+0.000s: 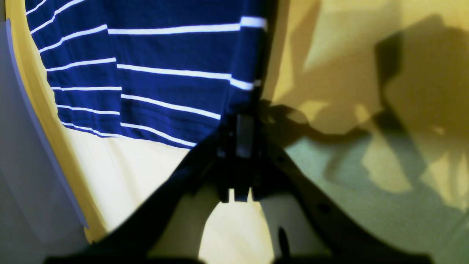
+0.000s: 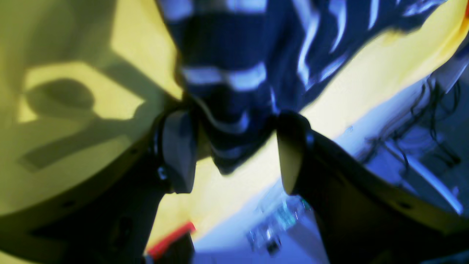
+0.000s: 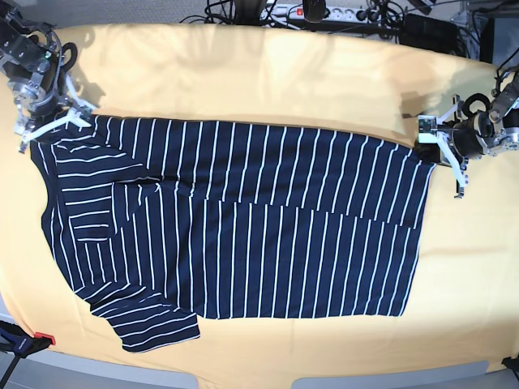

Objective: Fold the T-shirt properly
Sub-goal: 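Regrasp the shirt edge with both grippers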

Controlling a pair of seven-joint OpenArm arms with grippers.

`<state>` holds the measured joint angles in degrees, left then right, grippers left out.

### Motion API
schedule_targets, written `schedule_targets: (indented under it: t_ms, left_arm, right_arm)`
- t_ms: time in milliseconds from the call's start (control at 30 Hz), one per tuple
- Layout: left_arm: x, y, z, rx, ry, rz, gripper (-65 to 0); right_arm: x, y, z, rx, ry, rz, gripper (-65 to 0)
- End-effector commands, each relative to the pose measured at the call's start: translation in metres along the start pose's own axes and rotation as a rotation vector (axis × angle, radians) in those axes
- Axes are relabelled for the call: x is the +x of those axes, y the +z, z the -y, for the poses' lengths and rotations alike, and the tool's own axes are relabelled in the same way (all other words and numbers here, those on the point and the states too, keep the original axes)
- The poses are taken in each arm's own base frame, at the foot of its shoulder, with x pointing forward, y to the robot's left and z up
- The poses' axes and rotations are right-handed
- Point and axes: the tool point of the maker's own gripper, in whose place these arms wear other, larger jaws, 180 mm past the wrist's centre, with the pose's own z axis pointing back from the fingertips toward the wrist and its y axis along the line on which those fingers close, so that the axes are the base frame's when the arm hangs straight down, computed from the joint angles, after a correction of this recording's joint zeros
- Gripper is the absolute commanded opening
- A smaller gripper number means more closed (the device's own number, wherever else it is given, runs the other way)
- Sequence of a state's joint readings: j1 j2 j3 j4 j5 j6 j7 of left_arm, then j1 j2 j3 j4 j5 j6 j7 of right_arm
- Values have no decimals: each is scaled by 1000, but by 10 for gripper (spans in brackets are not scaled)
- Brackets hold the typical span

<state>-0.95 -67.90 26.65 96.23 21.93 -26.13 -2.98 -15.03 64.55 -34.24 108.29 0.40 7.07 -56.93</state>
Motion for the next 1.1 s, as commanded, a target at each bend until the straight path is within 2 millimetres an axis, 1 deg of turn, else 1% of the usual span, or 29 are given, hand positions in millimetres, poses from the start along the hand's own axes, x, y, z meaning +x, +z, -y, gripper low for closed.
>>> schedule_targets:
  t_ms: [0,100,200,367,500,567,700,733,800,967,1067]
  left_arm:
    - [-8,9,-14,31,-20,-23,-650]
    - [-8,9,-14,31,-20,-23,-650]
    - [-7,9,-14,31,-20,-21,-650]
    - [-3,9,-14,33,21,3,-650]
    - [-3,9,-14,33,21,2,-650]
    - [-3,9,-14,33,21,2,-650]
    - [-5,9,-14,32,20,-4,-650]
    - [-5,9,-14,33,19,-8,-650]
    - [-6,10,-15,33,17,-10,-650]
    - [-6,10,-15,34,17,-10,-650]
    - [-6,10,-15,33,17,-10,-650]
  right_arm:
    - [-13,-3,11,-25,10,-39,-288]
    - [-27,-14,10,-26,-12,-73,-288]
    - [-26,-18,11,-35,-32,-50,-288]
    - [-14,-17,-2,41,-33,3,-288]
    - [-9,-13,-3,44,-37,17,-288]
    - [0,-8,-2,42,-37,45,-288]
    - [23,7,1,31,-33,127,-288]
    - [24,7,1,30,-33,136,-288]
    - [22,4,1,32,-32,130,-288]
    - [1,-10,2,21,-24,60,-288]
    - [-5,-14,-1,29,-28,39,-289]
